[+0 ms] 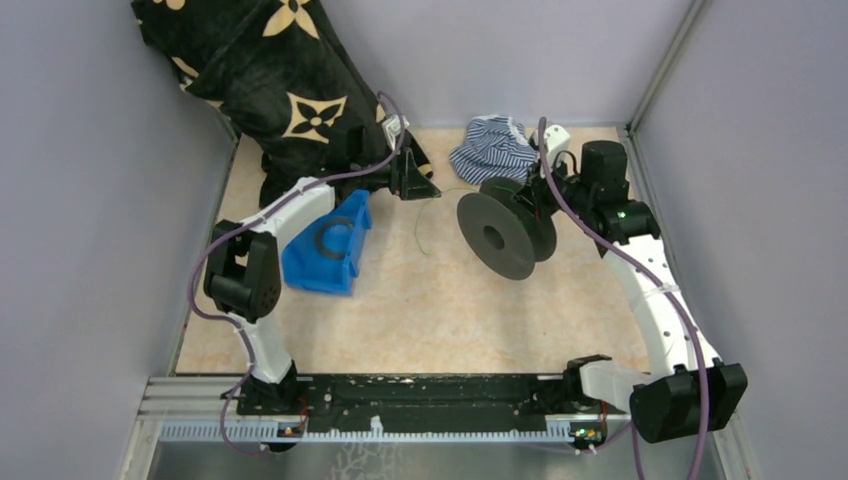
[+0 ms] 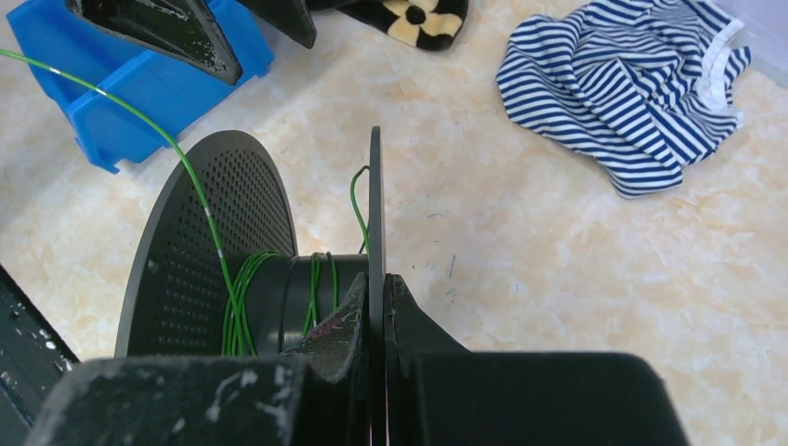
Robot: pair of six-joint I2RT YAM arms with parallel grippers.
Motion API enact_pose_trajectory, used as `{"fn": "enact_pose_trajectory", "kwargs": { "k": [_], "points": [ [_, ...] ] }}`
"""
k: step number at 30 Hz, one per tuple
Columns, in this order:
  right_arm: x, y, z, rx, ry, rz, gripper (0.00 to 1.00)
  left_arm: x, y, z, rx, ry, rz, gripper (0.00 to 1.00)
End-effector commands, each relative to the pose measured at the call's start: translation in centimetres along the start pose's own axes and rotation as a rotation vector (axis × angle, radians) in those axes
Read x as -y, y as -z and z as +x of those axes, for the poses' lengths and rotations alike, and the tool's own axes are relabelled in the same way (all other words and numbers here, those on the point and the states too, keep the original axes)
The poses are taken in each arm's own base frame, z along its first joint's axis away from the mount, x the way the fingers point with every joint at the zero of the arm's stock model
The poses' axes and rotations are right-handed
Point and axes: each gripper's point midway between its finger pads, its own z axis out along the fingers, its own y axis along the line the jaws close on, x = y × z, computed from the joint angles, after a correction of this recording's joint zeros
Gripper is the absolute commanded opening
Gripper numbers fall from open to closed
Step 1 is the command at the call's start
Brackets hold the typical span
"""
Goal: Wrap the cables
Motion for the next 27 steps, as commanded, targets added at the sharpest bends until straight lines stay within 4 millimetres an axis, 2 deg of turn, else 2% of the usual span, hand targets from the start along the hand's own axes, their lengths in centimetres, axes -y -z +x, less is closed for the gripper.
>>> {"fn": "enact_pose_trajectory", "kwargs": {
  "k": [1, 6, 13, 23, 27],
  "points": [
    [-0.6, 1.6, -5.1, 0.133, 0.096, -0.003, 0.0, 1.2, 1.7, -1.9, 0.048, -0.136, 0.005, 0.85],
    [-0.1, 1.5, -4.5, 0.101, 0.101, 0.018, 0.0, 0.1, 3.0, -3.4, 0.075, -0.207, -0.074, 0.85],
    [1.2, 1.2, -3.0, 0.028, 0.091, 0.074, 0.0, 1.6, 4.4, -5.2, 0.097, -0.325, -0.097, 0.85],
    [2.2, 1.0, -2.0, -0.033, 0.06, 0.117, 0.0, 5.3, 5.1, -4.2, 0.084, -0.324, 0.001, 0.85],
    [2.4, 0.8, -1.6, -0.054, 0.038, 0.125, 0.0, 6.7, 4.8, -2.9, 0.057, -0.311, 0.071, 0.86]
  ]
}}
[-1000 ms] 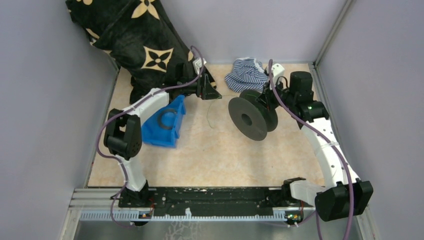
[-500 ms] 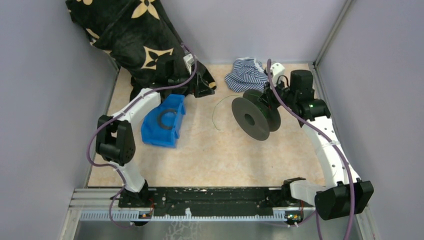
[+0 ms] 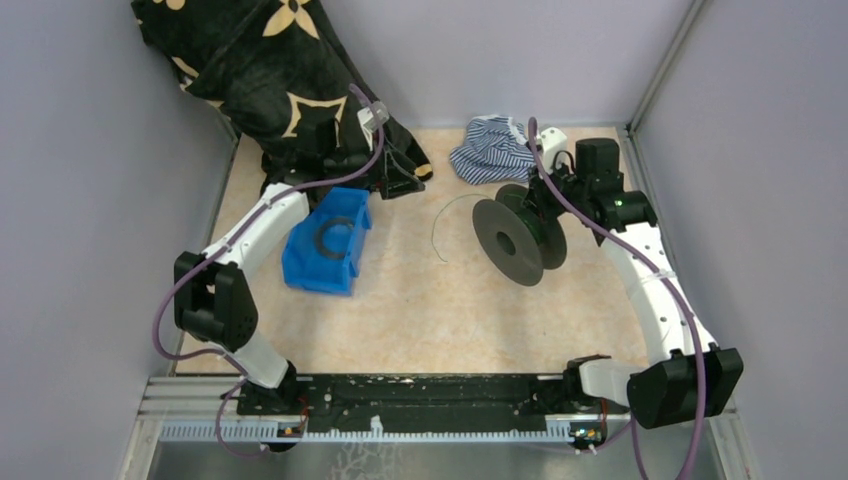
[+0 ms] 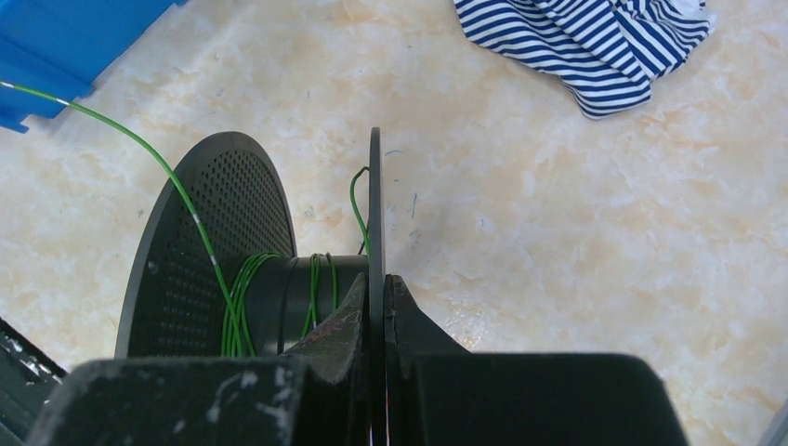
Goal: Wrap the cables
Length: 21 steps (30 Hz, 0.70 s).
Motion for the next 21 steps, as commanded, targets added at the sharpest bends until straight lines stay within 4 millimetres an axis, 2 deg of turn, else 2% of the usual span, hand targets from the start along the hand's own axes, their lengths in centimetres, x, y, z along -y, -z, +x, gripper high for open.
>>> {"fn": "enact_pose_trajectory", "kwargs": {
  "k": [1, 10, 17, 21],
  "points": [
    [0.3, 1.1, -3.9, 0.099, 0.026, 0.024, 0.0, 3.0, 0.1, 0.9, -0.018, -0.004, 0.117, 0.86],
    [0.4, 0.6, -3.8, 0.08, 0.007, 0.02, 0.0, 5.8, -1.3, 4.4, -0.072, 0.022, 0.206, 0.86],
    [0.6, 0.0, -3.2, 0.061, 0.001, 0.019, 0.0, 6.8, -1.6, 4.7, -0.06, 0.046, 0.228, 0.85],
    [0.7, -0.2, -3.0, 0.057, 0.003, 0.026, 0.0, 6.6, -1.6, 4.7, -0.055, 0.045, 0.197, 0.83]
  ]
}}
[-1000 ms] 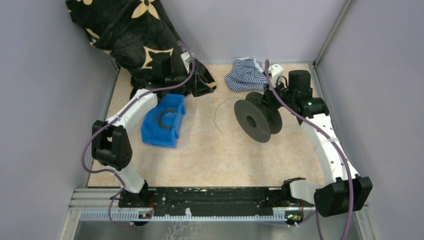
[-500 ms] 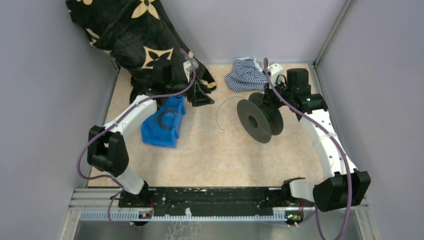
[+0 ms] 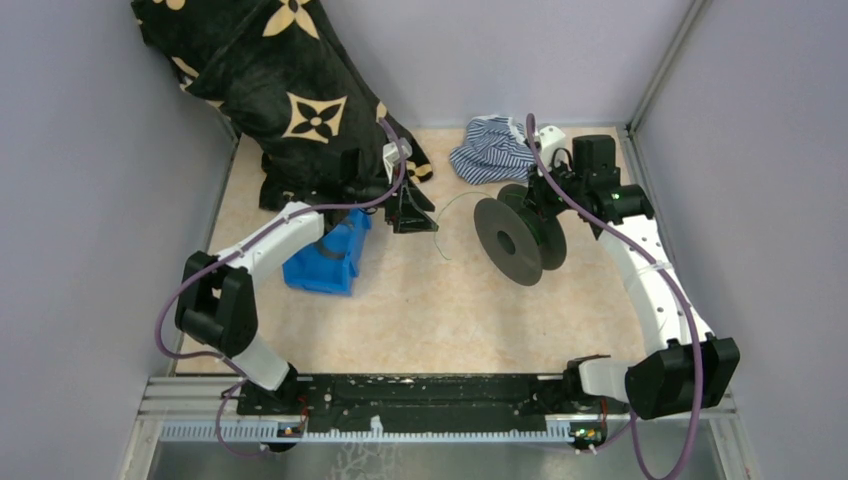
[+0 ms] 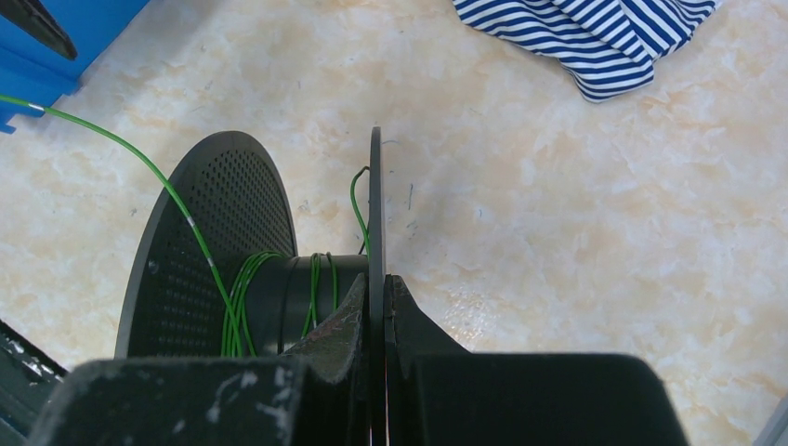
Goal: Wrap the cables
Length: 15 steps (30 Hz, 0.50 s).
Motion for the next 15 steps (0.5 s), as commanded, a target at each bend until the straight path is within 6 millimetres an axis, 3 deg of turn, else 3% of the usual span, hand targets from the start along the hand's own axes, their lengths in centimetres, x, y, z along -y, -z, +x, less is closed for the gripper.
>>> {"fn": "enact_pose_trajectory", "kwargs": {
  "k": [1, 8, 15],
  "points": [
    [0.1, 0.5, -3.3, 0.1, 0.027, 0.012, 0.0, 1.1, 0.5, -1.7, 0.044, -0.067, -0.016, 0.83],
    [0.2, 0.5, -3.3, 0.102, 0.031, 0.015, 0.0, -2.1, 1.5, -1.3, -0.001, -0.126, -0.226, 0.81],
    [0.3, 0.4, -3.1, 0.099, 0.031, 0.019, 0.0, -1.3, 2.7, -1.9, -0.048, -0.196, -0.257, 0.81]
  ]
}}
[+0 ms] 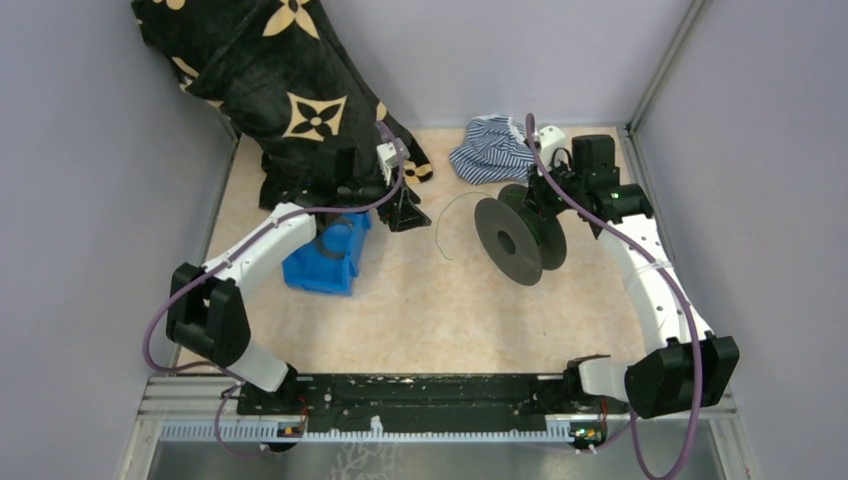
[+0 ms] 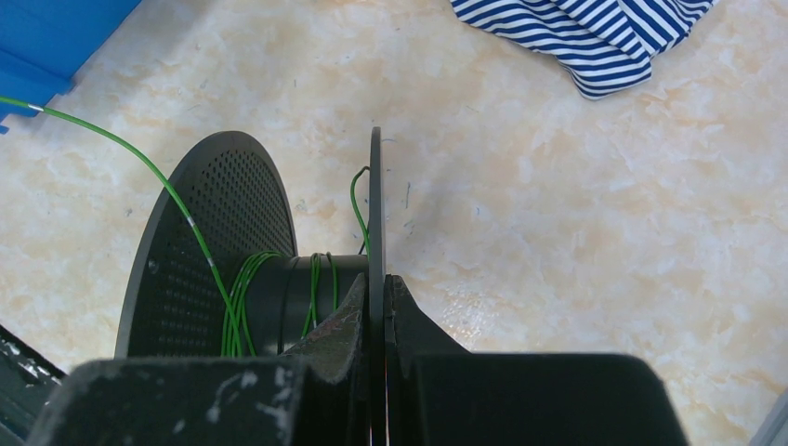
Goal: Wrap the cables
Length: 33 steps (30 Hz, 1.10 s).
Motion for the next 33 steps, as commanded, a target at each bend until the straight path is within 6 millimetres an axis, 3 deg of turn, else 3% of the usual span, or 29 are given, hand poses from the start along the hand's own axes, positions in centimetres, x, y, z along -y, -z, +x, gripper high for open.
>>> {"fn": "enact_pose_trajectory", "kwargs": {
  "k": [1, 11, 17, 21, 29, 33],
  "points": [
    [0.1, 0.5, -3.2, 0.107, 0.032, 0.014, 0.0, 1.0, 1.6, -2.3, -0.002, -0.118, -0.025, 0.8],
    [0.1, 0.7, -3.6, 0.119, 0.024, 0.017, 0.0, 5.7, 2.7, -2.1, -0.011, -0.082, 0.181, 0.77],
    [0.0, 0.8, -3.9, 0.126, 0.02, 0.011, 0.0, 7.6, 0.4, -1.8, -0.028, -0.075, 0.24, 0.72],
    [-0.2, 1.0, -3.6, 0.125, 0.02, 0.01, 0.0, 7.4, -1.0, -1.4, -0.04, -0.055, 0.217, 0.65],
    [-0.4, 1.6, -3.6, 0.13, 0.021, 0.01, 0.0, 6.9, -2.2, -0.9, -0.044, -0.032, 0.214, 0.4],
    [-0.4, 1.7, -3.6, 0.135, 0.022, 0.016, 0.0, 6.7, -2.4, -0.6, -0.047, -0.038, 0.213, 0.16]
  ]
}}
